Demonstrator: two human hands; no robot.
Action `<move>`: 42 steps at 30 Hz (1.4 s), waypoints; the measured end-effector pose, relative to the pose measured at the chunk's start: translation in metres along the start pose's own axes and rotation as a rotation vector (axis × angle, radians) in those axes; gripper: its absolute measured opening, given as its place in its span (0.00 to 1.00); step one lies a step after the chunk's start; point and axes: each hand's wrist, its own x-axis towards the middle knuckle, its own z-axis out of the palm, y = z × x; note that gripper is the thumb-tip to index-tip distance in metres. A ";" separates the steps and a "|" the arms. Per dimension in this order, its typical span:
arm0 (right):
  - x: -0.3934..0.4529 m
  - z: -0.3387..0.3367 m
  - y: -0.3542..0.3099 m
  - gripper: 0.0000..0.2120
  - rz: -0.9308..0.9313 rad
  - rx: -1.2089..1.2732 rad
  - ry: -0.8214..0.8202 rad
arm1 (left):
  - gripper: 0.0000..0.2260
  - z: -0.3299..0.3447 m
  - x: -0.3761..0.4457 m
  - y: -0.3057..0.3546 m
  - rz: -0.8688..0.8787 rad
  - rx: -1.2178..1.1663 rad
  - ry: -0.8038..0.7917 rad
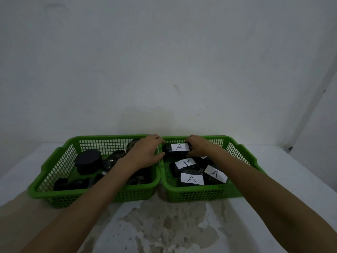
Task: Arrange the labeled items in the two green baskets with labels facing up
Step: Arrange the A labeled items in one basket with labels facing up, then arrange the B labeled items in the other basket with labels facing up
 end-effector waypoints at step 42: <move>-0.095 -0.018 -0.139 0.14 -0.287 0.104 0.298 | 0.15 -0.035 -0.071 -0.045 -0.496 0.037 -0.855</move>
